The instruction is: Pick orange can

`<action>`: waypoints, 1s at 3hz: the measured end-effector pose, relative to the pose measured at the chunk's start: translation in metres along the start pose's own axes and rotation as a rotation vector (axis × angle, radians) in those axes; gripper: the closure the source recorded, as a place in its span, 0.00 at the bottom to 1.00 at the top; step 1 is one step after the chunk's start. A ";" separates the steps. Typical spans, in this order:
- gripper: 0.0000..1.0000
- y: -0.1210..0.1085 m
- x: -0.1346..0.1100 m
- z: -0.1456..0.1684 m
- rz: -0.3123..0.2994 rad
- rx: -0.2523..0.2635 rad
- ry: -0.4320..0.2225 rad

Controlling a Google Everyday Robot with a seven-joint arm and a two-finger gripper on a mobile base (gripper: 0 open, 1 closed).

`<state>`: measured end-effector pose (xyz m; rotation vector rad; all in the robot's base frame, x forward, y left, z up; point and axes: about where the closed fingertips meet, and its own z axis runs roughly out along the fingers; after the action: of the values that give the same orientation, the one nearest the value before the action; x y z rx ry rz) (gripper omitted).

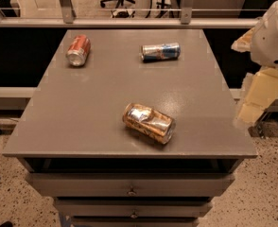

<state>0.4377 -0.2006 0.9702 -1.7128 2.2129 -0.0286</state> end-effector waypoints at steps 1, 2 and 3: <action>0.00 0.027 -0.080 0.050 -0.016 -0.088 -0.090; 0.00 0.037 -0.115 0.077 -0.016 -0.131 -0.100; 0.00 0.046 -0.142 0.126 0.012 -0.164 -0.062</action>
Offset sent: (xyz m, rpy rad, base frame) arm 0.0190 0.1825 -0.0783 0.1420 0.1483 0.0831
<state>0.4599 -0.0307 0.8777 -1.7589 2.2336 0.2109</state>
